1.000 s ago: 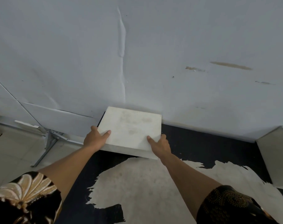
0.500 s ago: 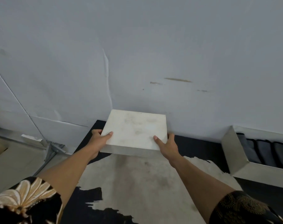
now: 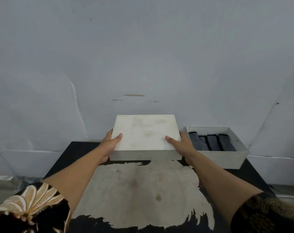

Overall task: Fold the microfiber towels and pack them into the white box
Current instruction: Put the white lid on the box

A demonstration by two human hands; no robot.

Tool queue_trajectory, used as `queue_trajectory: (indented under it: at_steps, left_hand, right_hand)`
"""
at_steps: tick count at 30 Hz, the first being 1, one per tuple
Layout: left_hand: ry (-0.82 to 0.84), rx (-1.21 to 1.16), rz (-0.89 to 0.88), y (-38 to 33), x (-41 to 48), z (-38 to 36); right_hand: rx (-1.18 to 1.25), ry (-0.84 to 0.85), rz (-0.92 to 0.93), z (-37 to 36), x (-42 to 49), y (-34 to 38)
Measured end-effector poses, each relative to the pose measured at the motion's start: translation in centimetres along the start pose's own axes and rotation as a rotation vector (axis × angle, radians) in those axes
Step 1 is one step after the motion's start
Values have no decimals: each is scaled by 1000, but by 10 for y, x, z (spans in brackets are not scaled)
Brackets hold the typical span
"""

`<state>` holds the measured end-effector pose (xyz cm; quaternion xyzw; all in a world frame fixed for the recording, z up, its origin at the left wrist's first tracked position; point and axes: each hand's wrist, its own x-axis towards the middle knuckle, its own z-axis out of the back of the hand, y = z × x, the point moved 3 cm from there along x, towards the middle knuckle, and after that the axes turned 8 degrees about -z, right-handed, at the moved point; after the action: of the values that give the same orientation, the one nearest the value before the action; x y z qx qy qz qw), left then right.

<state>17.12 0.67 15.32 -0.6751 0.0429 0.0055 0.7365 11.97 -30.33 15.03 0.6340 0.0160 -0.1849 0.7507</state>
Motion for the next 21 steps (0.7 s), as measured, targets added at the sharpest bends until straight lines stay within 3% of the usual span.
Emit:
queue_trajectory:
  at_steps: [13,21]
  left_hand:
    - [249,-6,-44,-30,6,-157]
    - [311,-11,-26,-36,26,-245]
  right_hand:
    - [-22,-283,-65,150,-42,-16]
    - [-10,-370,-68,226,-24,-30]
